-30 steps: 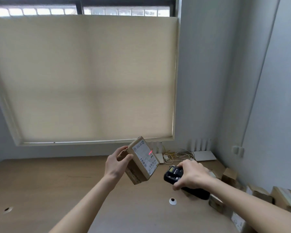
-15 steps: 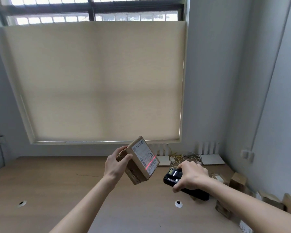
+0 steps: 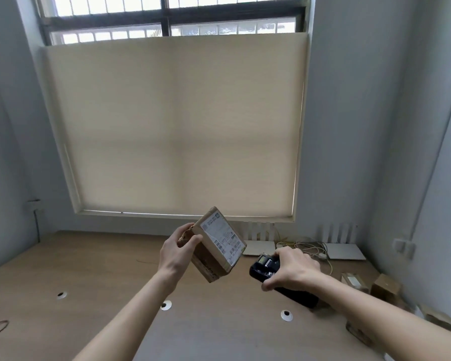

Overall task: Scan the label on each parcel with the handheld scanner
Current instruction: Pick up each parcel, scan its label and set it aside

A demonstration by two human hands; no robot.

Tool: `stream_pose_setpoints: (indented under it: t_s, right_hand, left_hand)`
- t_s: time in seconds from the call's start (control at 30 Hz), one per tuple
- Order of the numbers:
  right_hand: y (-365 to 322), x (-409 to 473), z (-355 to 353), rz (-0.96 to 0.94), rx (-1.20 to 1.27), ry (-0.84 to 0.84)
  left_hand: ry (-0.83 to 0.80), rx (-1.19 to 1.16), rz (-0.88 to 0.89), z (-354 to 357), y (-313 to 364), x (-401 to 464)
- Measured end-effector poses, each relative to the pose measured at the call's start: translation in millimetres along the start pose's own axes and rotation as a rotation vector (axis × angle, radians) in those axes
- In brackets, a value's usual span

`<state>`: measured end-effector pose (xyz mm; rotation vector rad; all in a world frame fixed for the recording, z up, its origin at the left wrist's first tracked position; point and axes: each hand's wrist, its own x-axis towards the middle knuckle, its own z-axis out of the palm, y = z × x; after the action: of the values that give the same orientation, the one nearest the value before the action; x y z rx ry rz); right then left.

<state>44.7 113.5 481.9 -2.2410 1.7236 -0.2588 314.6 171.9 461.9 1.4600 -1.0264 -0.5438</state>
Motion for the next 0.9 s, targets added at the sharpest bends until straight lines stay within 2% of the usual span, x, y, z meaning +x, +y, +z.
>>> stream_pose_setpoints:
  t_s: [0.2, 0.33, 0.63, 0.9]
  right_hand:
    - [-51.4, -6.7, 20.1, -0.186, 0.458, -0.124]
    - [-115.3, -17.1, 44.0, -0.311, 0.631, -0.270]
    - [-297.1, -71.5, 112.2, -0.543, 0.716, -0.439]
    - [-474.0, -155.8, 189.2, -0.666, 0.720, -0.544]
  left_hand:
    - [0.100, -0.182, -0.125, -44.3, -7.6, -18.6]
    - [0.180, -0.302, -0.202, -101.8, -14.7, -37.2]
    - [0.191, -0.176, -0.310, -312.7, -39.5, -110.6]
    - [0.443, -0.116, -0.313, -516.1, -61.6, -198.5]
